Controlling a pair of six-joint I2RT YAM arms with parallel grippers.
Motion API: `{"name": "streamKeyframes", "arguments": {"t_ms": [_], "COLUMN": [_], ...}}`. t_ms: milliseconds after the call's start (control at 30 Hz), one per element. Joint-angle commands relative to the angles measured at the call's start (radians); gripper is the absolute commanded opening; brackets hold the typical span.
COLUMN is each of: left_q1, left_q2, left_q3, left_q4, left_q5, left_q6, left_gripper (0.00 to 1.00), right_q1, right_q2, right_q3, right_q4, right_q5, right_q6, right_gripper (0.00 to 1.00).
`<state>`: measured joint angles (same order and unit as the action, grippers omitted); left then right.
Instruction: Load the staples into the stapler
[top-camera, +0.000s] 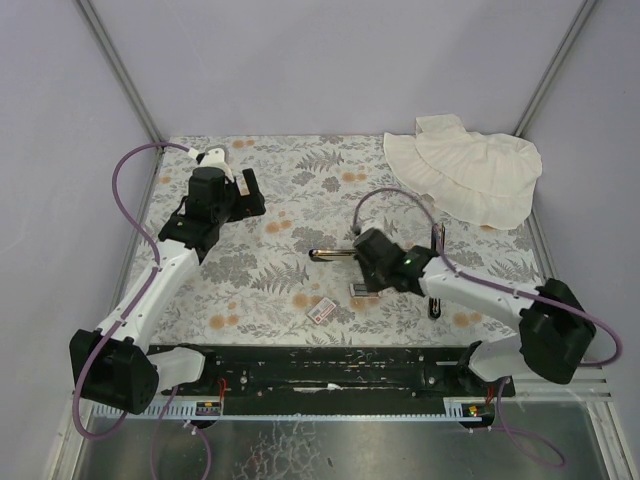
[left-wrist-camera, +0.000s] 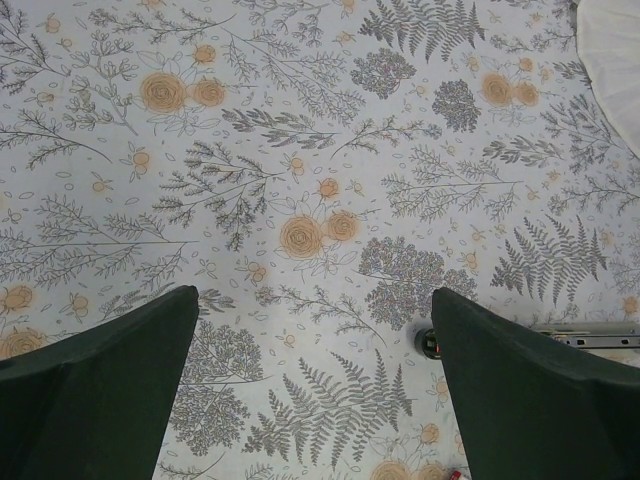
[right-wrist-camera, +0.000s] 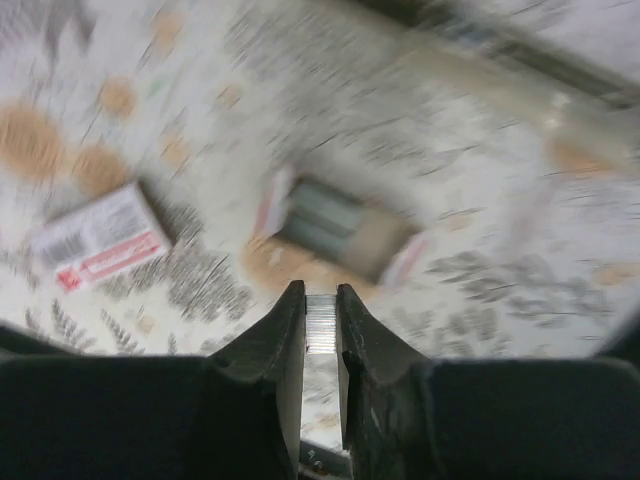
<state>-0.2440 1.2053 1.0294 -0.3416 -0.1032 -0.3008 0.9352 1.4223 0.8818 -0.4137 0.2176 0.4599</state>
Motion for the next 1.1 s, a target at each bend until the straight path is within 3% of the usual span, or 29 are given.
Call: {"name": "streamKeyframes", "arguments": {"t_ms": [0,200,333,600,1067], "left_q1": [0.005,0.005,0.004,0.005,0.005], "left_q2": [-0.017,-0.029,-0.035,-0.02,-0.007], "left_q3": [-0.014,-0.024,-0.028,-0.026,-0.025], "left_q4": [0.005,0.013,0.015,0.014,0.012], "left_q5": [-0.022,-0.032,-0.048,-0.035,-0.03], "left_q6": [0.012,-0.003,-0.001,-0.006,-0.008], "left_gripper": [1.0,1.0,1.0,1.0,1.0], "right_q1": [-0.236,-0.614,-0.741,-0.806,-0.825], "right_q2": [-0.088,-0.067,-0.012,0.03,0.062], "right_q3": [0.04,0.047,0.046,0.018,-0.006], "right_q4": [-0.021,0.07,0.15,0.256,0.293], "right_q5": [-0.025,-0.082,-0.077,-0.015,-0.029], "right_q6": [-0.076,-0.143,-0.135,-0.134,-0.156], "right_gripper": [0.17,0.17,0.17,0.17,0.16]}}
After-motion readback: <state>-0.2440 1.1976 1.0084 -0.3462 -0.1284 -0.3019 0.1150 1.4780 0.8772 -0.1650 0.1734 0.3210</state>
